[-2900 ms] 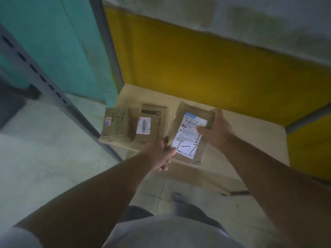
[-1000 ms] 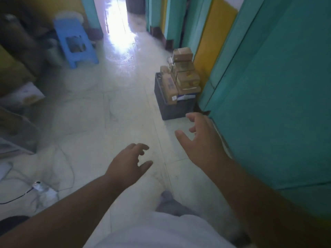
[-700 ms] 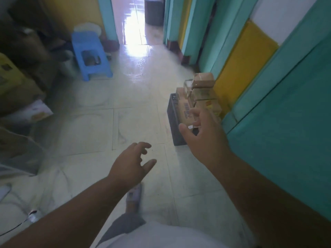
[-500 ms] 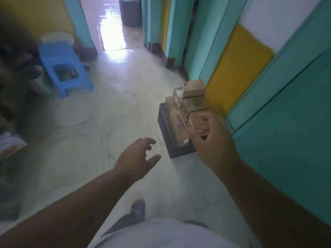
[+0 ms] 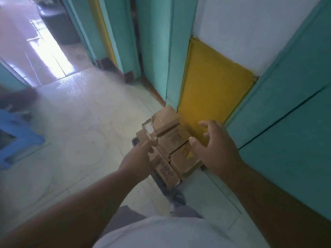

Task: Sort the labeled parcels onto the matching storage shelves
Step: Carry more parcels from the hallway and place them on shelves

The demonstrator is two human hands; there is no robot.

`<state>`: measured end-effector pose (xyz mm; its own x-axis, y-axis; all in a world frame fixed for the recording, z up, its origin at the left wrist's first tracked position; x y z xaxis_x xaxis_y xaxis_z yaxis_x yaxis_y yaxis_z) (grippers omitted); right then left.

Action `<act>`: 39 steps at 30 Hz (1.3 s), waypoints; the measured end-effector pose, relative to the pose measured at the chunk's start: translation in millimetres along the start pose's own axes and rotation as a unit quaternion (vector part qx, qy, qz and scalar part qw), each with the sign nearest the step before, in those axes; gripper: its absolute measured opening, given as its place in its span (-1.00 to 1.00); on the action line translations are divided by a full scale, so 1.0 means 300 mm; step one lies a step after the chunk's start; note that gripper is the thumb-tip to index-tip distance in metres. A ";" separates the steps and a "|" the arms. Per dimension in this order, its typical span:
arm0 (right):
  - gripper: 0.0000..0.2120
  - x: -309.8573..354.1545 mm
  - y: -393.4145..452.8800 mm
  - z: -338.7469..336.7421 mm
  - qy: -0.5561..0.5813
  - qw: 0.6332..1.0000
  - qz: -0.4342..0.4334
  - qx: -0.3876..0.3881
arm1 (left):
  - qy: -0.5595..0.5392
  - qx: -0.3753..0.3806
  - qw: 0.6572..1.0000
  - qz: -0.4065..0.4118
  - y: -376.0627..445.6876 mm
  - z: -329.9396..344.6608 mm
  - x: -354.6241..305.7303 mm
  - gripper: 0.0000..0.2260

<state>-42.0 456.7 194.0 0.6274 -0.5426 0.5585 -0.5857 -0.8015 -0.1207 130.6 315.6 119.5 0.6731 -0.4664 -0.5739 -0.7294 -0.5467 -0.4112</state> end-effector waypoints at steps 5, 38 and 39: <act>-0.51 0.020 0.325 0.116 0.012 0.999 0.044 0.005 | -0.006 0.048 0.999 -0.002 0.330 -0.144 0.123 -0.65; -0.56 -0.087 0.967 0.584 0.296 0.871 0.390 0.044 | -0.541 0.207 0.768 -0.275 1.087 -0.200 0.469 -0.55; -0.55 -0.065 0.944 0.549 0.288 0.879 0.378 0.047 | -0.550 0.211 0.768 -0.253 1.059 -0.222 0.457 -0.46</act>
<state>-135.4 198.9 13.8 -0.3018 -0.7331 0.6095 -0.6608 -0.3000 -0.6880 -0.7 31.7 -42.6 0.5422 0.7273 -0.4207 -0.5396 -0.0824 -0.8379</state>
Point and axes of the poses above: each hand's wrist, its own y-axis towards the middle knuckle, its own z-axis out of the palm, x = y × z, the point moved 2 cm from there along y, towards the middle knuckle, and after that the axes turned 10 degrees about x, right-handed, at the moved point
